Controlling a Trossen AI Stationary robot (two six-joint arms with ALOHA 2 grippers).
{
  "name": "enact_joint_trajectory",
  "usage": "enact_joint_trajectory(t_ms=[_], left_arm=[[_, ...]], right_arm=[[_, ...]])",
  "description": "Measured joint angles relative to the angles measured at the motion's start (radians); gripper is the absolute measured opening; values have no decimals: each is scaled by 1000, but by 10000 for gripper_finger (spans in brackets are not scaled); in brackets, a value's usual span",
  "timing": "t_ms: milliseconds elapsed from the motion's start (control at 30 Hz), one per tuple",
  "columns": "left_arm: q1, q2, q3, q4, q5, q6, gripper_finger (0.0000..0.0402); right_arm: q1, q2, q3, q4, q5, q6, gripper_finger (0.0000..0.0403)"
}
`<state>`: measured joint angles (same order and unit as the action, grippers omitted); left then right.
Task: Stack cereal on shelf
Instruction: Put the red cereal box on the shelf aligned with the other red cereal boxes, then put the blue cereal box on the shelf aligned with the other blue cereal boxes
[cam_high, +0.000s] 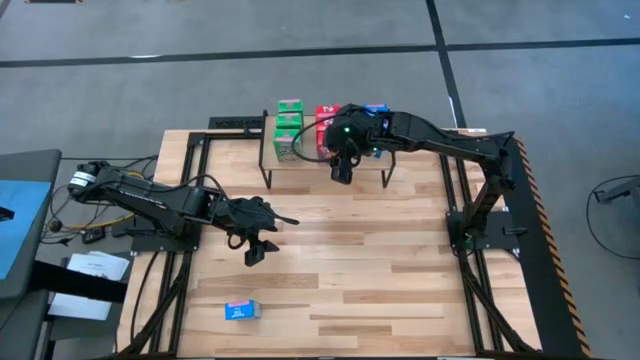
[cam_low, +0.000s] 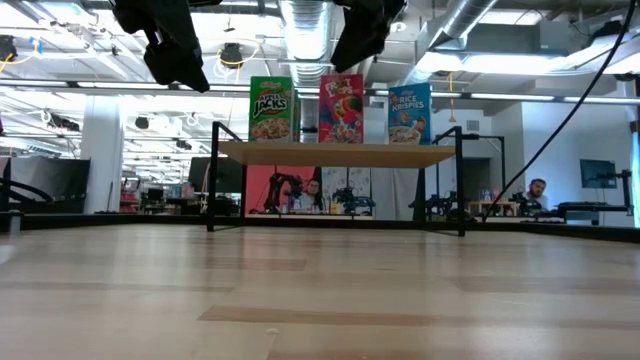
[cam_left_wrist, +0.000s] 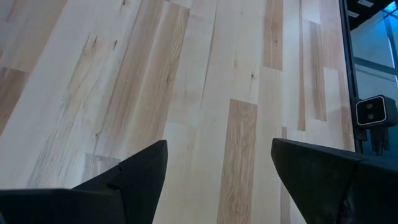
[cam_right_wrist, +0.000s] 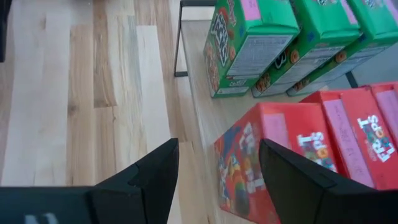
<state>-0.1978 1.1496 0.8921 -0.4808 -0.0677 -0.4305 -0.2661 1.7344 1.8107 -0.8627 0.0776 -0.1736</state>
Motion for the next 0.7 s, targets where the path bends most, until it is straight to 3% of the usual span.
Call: enact_joint_trajectory(t_ms=[467, 700], left_arm=[[0, 0, 0, 0, 0, 0, 275], [0, 0, 0, 0, 0, 0, 275]], right_arm=[[24, -40, 0, -25, 1, -8, 275], [84, -93, 3, -67, 29, 88, 283]])
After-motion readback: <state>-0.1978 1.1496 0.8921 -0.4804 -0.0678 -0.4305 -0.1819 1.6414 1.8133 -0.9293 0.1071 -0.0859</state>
